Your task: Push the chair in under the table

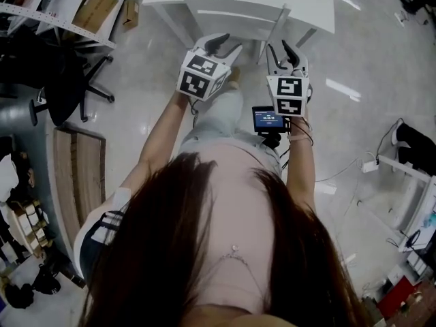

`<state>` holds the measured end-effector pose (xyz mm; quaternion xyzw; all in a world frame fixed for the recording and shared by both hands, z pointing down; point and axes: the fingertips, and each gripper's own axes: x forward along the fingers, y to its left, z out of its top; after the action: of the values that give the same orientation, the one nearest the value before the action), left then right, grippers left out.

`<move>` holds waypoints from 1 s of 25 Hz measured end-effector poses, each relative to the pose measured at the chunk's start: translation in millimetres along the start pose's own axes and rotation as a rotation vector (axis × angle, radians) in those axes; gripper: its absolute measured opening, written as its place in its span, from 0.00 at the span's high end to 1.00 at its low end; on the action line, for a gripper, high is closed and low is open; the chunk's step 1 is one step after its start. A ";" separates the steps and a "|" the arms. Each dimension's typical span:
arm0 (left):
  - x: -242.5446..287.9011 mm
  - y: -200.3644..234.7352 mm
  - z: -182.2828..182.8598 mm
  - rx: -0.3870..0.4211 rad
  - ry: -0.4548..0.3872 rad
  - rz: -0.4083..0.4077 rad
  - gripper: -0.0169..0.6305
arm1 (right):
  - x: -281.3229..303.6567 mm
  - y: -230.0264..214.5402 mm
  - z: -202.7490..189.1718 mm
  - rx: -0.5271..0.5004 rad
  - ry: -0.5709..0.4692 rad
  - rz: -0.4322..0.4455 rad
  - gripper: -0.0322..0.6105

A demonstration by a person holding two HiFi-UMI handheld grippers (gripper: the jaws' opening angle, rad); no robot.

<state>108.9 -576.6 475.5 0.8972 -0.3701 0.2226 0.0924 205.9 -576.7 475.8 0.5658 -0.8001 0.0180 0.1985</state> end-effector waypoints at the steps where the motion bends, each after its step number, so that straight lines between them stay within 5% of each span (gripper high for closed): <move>1: -6.6 -7.4 -0.3 -0.007 -0.007 -0.002 0.72 | -9.4 1.1 0.6 0.006 -0.007 -0.002 0.69; 14: -64.6 -53.3 7.7 -0.019 -0.089 -0.029 0.79 | -86.2 23.9 10.7 0.063 -0.095 -0.028 0.75; 25: -100.2 -39.4 6.7 -0.008 -0.137 -0.042 0.90 | -105.3 41.7 31.8 0.085 -0.123 -0.082 0.88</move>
<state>76.1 -488.5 422.6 0.9174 -0.3577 0.1573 0.0751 188.0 -475.2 419.1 0.6062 -0.7853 0.0089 0.1253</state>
